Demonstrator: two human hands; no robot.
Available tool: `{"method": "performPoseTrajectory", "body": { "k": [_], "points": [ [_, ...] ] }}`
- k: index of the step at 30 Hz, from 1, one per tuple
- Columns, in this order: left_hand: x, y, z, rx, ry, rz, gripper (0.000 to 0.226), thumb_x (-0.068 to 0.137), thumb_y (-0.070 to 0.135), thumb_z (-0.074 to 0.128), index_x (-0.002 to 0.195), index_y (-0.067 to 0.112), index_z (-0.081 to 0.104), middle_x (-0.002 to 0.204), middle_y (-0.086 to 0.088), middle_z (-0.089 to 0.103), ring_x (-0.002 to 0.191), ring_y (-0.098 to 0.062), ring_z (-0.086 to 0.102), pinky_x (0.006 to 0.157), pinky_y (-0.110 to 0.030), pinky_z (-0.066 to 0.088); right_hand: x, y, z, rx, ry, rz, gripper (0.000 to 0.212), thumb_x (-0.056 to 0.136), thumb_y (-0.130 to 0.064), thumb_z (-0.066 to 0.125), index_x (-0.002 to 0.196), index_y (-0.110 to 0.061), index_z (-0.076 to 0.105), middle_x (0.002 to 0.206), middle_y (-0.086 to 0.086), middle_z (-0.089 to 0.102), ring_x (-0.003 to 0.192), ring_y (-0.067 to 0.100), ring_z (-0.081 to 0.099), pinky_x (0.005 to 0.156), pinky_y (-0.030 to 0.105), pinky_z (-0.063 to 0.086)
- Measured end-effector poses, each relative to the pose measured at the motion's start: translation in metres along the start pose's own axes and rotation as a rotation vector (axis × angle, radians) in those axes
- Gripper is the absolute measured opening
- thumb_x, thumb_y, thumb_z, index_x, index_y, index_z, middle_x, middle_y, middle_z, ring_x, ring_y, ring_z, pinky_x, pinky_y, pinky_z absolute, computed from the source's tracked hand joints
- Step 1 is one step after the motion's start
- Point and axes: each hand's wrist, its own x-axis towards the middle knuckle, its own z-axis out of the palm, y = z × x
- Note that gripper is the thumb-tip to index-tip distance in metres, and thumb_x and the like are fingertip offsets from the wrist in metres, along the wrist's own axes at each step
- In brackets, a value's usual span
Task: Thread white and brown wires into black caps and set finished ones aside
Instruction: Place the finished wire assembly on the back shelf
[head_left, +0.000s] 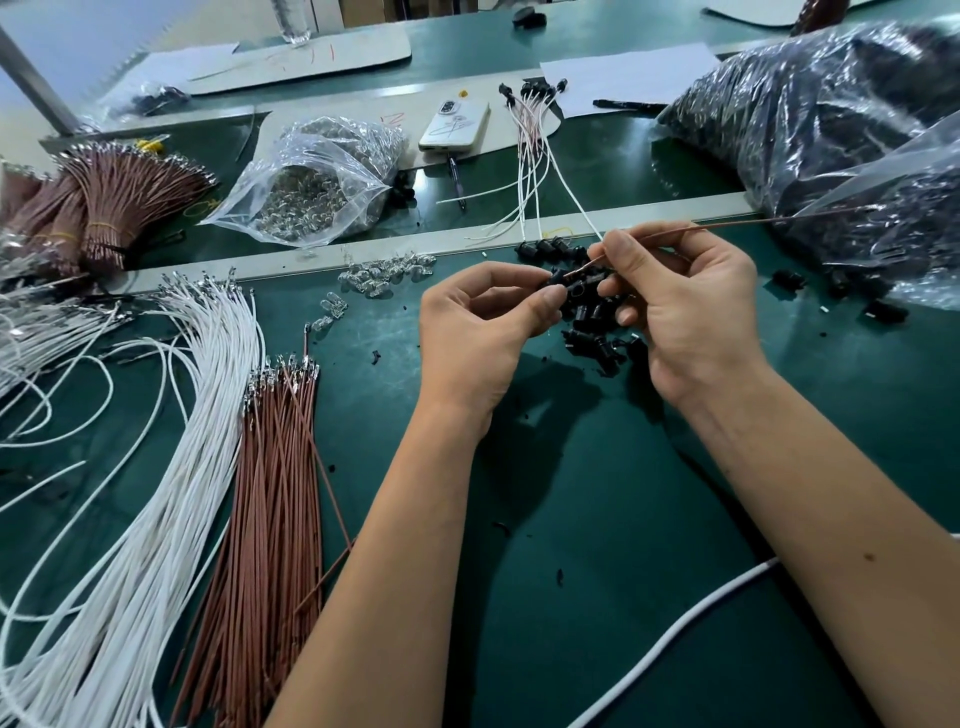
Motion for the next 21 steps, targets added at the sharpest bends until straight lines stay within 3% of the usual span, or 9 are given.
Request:
{"method": "performPoseTrajectory", "body": {
  "k": [7,15,21],
  "points": [
    [-0.0007,-0.0002,0.0007,0.06,-0.001,0.057,0.017,0.075,-0.003,0.084,0.088,0.005,0.076,0.082,-0.011,0.077,0.075,-0.017,0.072,0.077,-0.028,0.058,0.0004,-0.0004,-0.0015,-0.114,0.028,-0.087,0.015,0.085,-0.012,0.084,0.085,-0.012,0.069,0.081,0.012,0.078,0.054,0.016,0.063,0.042,0.023,0.043],
    [0.0014,0.0008,-0.0033,0.112,0.098,0.181,0.015,0.078,0.009,0.086,0.088,0.006,0.074,0.078,-0.011,0.076,0.068,-0.02,0.07,0.072,-0.039,0.061,-0.0019,-0.0004,0.0017,-0.05,-0.085,0.071,0.012,0.087,-0.012,0.081,0.083,-0.013,0.069,0.073,0.007,0.075,0.057,0.015,0.064,0.044,0.02,0.044],
    [0.0022,0.0006,-0.0015,0.044,0.051,0.111,0.012,0.082,0.006,0.082,0.093,0.008,0.079,0.08,-0.006,0.077,0.072,-0.013,0.07,0.074,-0.027,0.057,-0.0015,-0.0024,0.0015,0.001,-0.128,0.141,0.018,0.077,-0.019,0.08,0.086,-0.007,0.07,0.074,0.008,0.075,0.058,0.014,0.065,0.046,0.019,0.045]
  ]
}}
